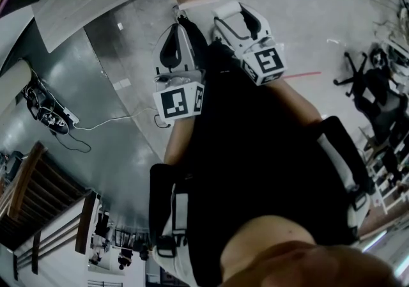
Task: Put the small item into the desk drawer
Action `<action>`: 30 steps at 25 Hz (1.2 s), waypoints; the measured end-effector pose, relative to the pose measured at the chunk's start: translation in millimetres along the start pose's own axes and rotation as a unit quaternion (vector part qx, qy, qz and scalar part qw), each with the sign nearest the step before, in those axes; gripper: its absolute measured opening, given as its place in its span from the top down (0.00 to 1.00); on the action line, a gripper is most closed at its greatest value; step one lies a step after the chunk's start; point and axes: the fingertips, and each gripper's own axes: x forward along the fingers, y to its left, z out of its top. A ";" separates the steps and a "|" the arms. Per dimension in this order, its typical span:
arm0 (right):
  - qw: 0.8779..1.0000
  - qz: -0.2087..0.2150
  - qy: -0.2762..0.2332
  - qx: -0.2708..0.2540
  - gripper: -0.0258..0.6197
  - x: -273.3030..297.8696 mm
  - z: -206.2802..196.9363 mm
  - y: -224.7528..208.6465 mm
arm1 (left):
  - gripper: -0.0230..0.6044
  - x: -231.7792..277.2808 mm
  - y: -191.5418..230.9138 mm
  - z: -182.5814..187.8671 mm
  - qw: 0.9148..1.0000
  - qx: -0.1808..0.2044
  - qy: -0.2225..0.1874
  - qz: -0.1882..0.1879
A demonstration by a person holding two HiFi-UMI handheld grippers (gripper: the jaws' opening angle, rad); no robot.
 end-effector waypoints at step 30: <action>0.977 -0.057 0.200 0.041 0.54 168.2 -169.8 -48.7 | 0.98 69.8 62.5 -6.7 0.998 -0.057 0.021 0.007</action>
